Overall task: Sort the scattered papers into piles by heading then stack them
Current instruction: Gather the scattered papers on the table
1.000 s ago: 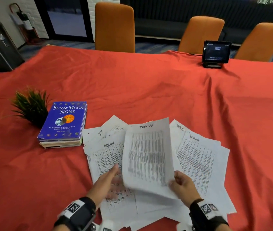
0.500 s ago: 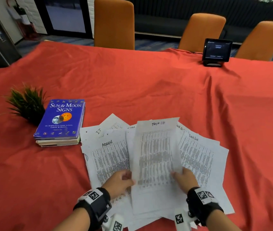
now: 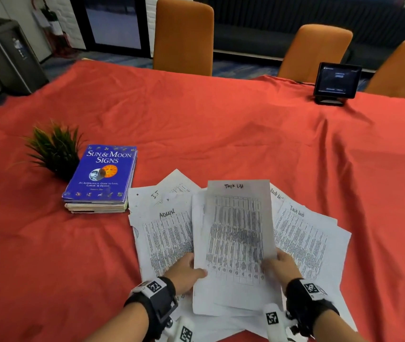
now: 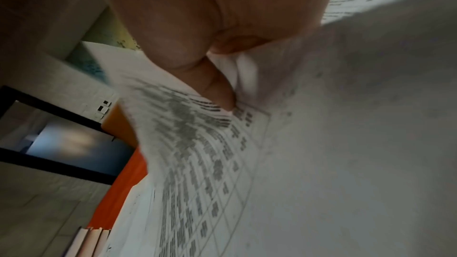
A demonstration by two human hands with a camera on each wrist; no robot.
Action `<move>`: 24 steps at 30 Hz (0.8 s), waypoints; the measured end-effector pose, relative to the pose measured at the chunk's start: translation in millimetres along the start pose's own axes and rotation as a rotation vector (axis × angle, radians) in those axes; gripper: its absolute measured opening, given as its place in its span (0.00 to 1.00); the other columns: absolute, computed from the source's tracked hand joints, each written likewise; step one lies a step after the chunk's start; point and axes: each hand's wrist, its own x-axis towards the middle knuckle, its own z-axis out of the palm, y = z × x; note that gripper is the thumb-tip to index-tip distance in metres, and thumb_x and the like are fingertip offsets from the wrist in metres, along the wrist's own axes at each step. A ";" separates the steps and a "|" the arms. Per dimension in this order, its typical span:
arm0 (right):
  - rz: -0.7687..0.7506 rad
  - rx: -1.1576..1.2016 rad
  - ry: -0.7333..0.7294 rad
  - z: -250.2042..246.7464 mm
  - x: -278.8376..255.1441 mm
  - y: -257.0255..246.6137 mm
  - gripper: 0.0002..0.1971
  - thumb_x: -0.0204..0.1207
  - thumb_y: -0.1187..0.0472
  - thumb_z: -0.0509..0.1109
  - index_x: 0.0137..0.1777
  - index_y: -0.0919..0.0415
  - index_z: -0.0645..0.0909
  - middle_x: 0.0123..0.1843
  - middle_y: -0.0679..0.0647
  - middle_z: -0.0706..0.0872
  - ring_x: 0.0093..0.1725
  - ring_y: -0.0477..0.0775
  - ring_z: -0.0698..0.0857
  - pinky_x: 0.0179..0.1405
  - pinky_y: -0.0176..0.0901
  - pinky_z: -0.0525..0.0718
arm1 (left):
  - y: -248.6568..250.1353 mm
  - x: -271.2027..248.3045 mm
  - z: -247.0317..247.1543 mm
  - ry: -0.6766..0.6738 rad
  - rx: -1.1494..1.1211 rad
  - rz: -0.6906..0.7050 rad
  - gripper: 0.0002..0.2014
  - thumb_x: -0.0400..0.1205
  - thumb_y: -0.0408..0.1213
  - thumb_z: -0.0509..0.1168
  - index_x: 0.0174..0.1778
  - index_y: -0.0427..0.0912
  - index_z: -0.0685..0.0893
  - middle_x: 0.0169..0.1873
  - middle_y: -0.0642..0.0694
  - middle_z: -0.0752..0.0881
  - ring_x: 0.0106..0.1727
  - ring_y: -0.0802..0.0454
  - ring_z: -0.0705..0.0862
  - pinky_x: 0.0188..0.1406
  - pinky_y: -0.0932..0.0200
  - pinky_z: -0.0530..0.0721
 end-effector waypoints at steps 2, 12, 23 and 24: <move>-0.012 0.070 -0.055 0.6 -1.5 2.2 0.14 0.70 0.80 0.65 0.52 0.68 0.82 0.44 0.64 0.90 0.43 0.62 0.87 0.46 0.52 0.85 | 1.1 -0.7 -0.8 0.049 0.012 0.021 0.18 0.79 0.36 0.68 0.65 0.45 0.80 0.55 0.52 0.87 0.56 0.52 0.86 0.63 0.56 0.82; 0.004 0.068 -0.150 18.2 4.9 -20.6 0.08 0.68 0.69 0.77 0.47 0.67 0.86 0.43 0.63 0.92 0.45 0.64 0.90 0.57 0.62 0.85 | -14.5 -8.4 -28.0 0.181 -0.081 0.086 0.19 0.76 0.31 0.71 0.62 0.45 0.79 0.55 0.47 0.88 0.55 0.49 0.87 0.57 0.54 0.85; 0.047 0.008 -0.151 46.4 8.6 -2.6 0.09 0.70 0.69 0.75 0.49 0.66 0.83 0.46 0.64 0.90 0.49 0.65 0.88 0.60 0.64 0.83 | -47.2 9.4 -97.4 0.748 -0.013 -0.029 0.16 0.72 0.25 0.65 0.55 0.40 0.83 0.50 0.35 0.84 0.55 0.35 0.83 0.56 0.51 0.82; 0.043 0.007 -0.152 46.0 8.2 -1.7 0.09 0.70 0.69 0.75 0.49 0.67 0.83 0.46 0.64 0.90 0.49 0.65 0.88 0.60 0.64 0.83 | -47.9 10.9 -95.8 0.754 -0.008 -0.018 0.16 0.71 0.25 0.64 0.54 0.39 0.84 0.49 0.36 0.84 0.52 0.37 0.84 0.54 0.53 0.81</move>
